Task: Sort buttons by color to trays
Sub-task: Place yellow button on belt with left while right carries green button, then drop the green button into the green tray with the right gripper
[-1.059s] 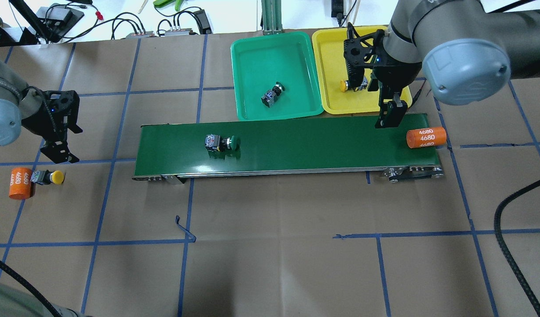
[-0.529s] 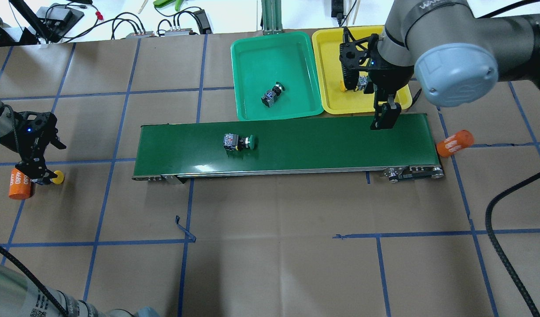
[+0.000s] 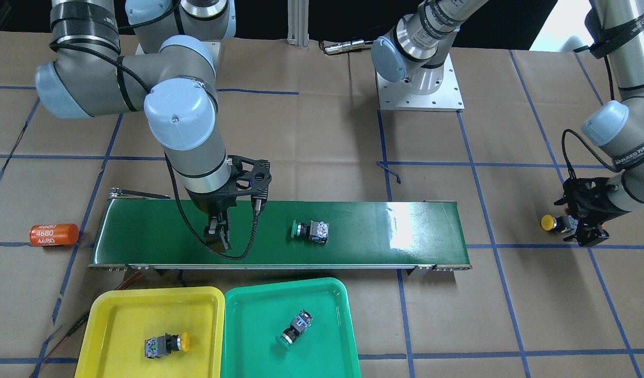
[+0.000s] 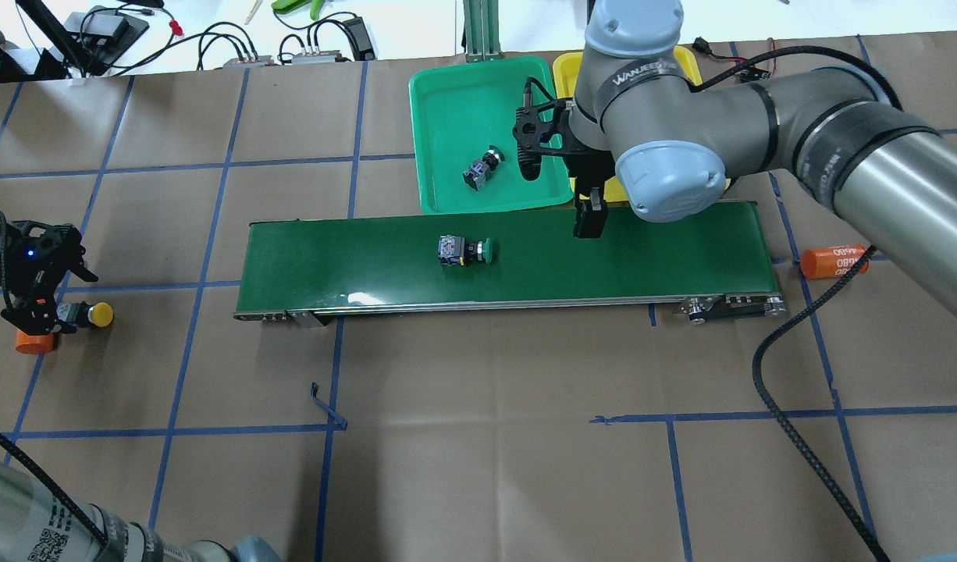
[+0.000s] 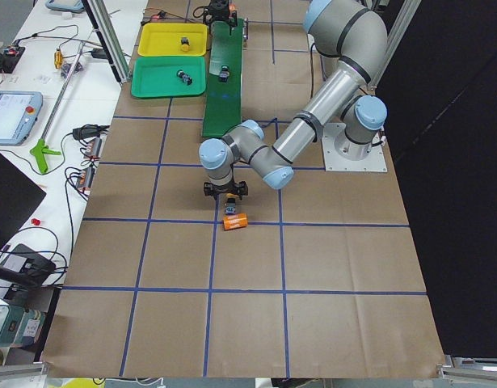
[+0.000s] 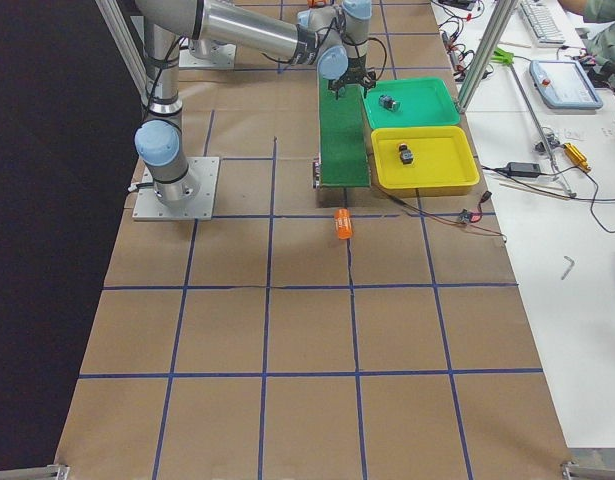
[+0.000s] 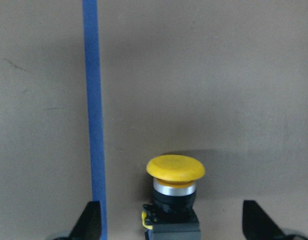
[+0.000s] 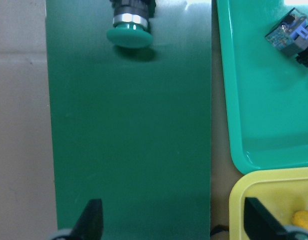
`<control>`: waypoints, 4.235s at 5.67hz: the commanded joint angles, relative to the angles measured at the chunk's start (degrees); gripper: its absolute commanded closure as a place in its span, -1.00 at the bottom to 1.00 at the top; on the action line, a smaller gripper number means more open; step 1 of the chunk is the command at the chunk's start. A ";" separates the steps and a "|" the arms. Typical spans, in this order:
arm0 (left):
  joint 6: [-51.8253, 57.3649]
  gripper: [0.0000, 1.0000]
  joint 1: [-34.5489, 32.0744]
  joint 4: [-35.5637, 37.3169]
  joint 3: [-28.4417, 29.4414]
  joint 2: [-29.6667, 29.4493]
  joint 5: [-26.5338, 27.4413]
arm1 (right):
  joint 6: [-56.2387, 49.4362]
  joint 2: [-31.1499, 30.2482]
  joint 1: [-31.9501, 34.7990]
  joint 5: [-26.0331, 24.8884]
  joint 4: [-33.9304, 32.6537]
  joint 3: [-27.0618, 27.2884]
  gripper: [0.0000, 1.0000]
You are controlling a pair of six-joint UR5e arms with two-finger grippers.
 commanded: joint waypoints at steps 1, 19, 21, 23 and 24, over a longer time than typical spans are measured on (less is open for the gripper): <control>0.29 -0.96 0.30 2.69 -0.42 -1.03 1.74 | 0.58 0.77 0.58 -0.24 -0.64 0.14 -1.00; -37.24 -0.97 -33.55 -4.93 -1.14 7.92 1.49 | 3.92 25.71 1.53 -2.17 -1.60 -27.89 0.87; -35.93 -0.97 -27.36 -6.51 0.10 8.63 1.58 | 6.56 26.61 2.34 2.12 -1.87 -27.63 -0.99; -35.47 -0.97 -16.72 -6.08 0.02 10.02 1.41 | 6.04 21.90 1.73 1.44 -0.30 -27.29 -1.00; -37.05 -0.97 -12.67 -5.73 0.36 9.34 1.66 | 6.21 17.86 0.68 -1.61 8.94 -27.19 -1.00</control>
